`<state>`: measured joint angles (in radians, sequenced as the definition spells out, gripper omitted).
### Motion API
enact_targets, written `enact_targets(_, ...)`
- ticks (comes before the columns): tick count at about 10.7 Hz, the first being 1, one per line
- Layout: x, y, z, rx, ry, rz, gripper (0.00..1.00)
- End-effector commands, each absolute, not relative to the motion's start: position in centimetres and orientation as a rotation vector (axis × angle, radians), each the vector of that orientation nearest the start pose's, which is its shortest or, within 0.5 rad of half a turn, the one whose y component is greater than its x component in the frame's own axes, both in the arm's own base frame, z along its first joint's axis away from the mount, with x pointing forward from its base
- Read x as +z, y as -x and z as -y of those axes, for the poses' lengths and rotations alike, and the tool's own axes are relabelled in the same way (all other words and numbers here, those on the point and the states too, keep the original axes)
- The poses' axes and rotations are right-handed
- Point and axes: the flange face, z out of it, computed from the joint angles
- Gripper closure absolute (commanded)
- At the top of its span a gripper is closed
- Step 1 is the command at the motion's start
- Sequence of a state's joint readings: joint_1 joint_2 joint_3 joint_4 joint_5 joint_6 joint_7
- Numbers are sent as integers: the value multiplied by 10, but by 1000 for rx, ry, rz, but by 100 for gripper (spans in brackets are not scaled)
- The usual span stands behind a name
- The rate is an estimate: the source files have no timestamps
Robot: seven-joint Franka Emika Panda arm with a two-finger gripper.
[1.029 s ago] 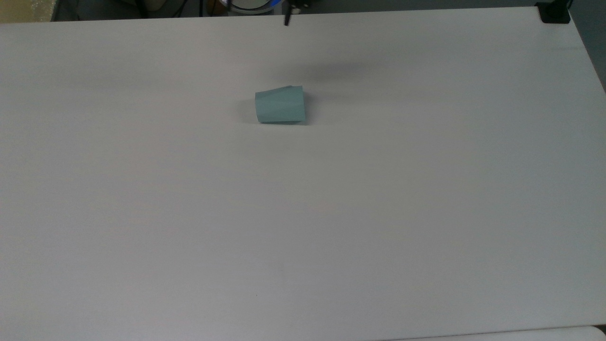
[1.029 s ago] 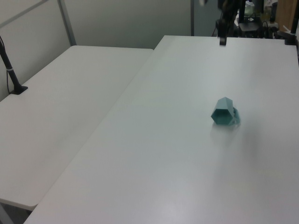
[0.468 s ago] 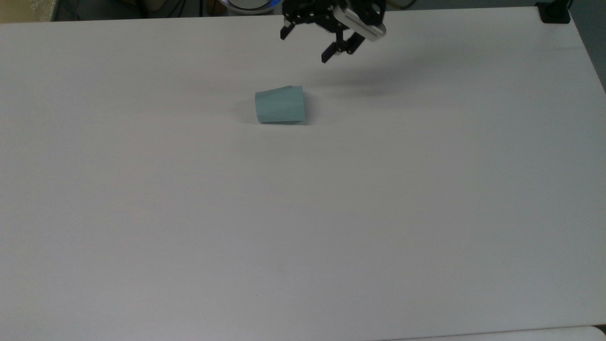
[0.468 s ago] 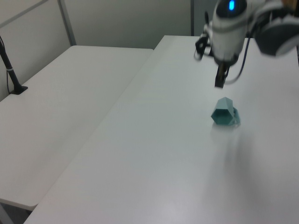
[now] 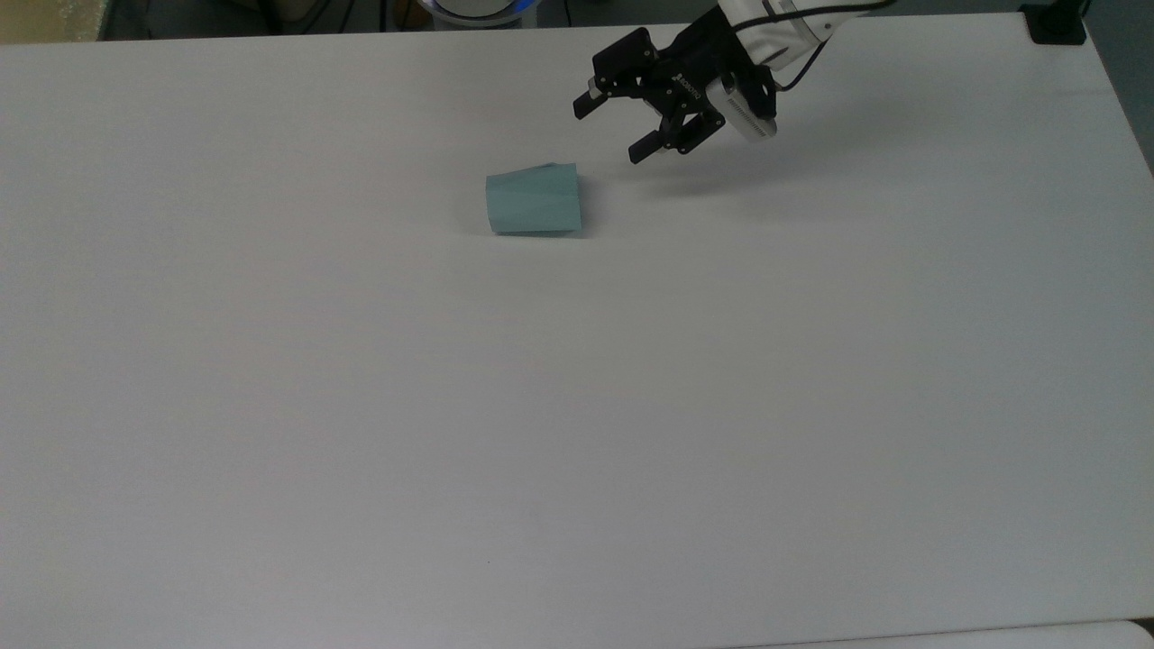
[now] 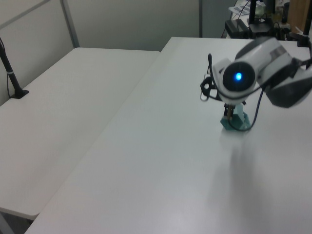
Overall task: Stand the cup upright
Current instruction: 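Move the open gripper down toward the open rim of the teal cup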
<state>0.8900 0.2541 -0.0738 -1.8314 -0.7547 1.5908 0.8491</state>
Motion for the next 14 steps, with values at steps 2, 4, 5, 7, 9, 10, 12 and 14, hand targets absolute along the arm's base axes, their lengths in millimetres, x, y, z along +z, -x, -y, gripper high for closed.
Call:
enact_targets(2,354,-440,-386,272,-2136,-206,0)
enact_targets(4,320,-445,-383,241,-2084,-233,0)
enact_targets(5,311,-446,-382,236,-2073,-240,0)
enact_targets(7,298,-451,-377,219,-2056,-242,0)
enact_targets(9,295,-461,-366,216,-2046,-228,0)
enact_targets(10,293,-466,-362,220,-2050,-229,0)
enact_targets(12,285,-472,-351,202,-2037,-220,0)
enact_targets(14,280,-472,-345,187,-2029,-218,0)
